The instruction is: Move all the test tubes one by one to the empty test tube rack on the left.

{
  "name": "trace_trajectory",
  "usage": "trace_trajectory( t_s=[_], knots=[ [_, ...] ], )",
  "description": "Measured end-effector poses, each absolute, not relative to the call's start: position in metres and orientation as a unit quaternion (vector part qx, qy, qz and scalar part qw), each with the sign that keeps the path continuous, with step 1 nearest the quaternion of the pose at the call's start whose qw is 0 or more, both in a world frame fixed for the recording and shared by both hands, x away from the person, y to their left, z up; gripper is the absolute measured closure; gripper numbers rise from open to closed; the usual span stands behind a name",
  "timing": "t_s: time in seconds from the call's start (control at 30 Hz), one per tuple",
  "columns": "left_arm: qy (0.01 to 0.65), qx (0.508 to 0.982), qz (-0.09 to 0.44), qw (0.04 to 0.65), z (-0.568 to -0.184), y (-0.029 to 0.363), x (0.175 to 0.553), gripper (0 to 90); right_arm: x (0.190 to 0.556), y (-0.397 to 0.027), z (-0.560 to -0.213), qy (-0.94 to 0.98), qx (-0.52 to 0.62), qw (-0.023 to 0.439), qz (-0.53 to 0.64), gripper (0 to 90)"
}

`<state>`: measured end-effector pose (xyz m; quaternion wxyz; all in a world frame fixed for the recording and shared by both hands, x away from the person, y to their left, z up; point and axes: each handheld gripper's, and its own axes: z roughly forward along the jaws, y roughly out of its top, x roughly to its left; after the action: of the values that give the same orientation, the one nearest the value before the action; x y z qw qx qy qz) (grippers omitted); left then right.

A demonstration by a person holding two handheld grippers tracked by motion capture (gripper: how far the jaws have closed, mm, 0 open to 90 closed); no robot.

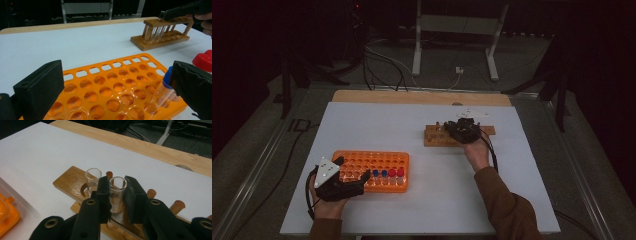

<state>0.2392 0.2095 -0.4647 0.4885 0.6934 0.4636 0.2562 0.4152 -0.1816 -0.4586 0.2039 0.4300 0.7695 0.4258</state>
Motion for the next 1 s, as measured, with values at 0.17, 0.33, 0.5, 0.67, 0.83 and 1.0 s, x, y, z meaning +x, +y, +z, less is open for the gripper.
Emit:
trace_trajectory(
  t_s=[0.17, 0.33, 0.5, 0.67, 0.83, 1.0],
  knots=[
    [0.463, 0.694, 0.257, 0.488, -0.464, 0.209, 0.239, 0.5, 0.414, -0.179, -0.459, 0.773, 0.426, 0.209, 0.421, 75.3],
    [0.465, 0.694, 0.256, 0.487, -0.465, 0.21, 0.239, 0.5, 0.414, -0.18, -0.458, 0.773, 0.427, 0.204, 0.422, 75.5],
    [0.464, 0.693, 0.257, 0.487, -0.465, 0.209, 0.239, 0.5, 0.414, -0.181, -0.458, 0.773, 0.427, 0.204, 0.423, 75.5],
    [0.466, 0.691, 0.26, 0.487, -0.465, 0.21, 0.239, 0.5, 0.412, -0.18, -0.454, 0.771, 0.425, 0.206, 0.429, 75.5],
    [0.466, 0.691, 0.26, 0.487, -0.465, 0.21, 0.239, 0.5, 0.41, -0.182, -0.45, 0.768, 0.423, 0.208, 0.434, 75.5],
    [0.465, 0.691, 0.26, 0.487, -0.465, 0.21, 0.239, 0.5, 0.409, -0.185, -0.445, 0.764, 0.422, 0.212, 0.439, 75.5]
  ],
)
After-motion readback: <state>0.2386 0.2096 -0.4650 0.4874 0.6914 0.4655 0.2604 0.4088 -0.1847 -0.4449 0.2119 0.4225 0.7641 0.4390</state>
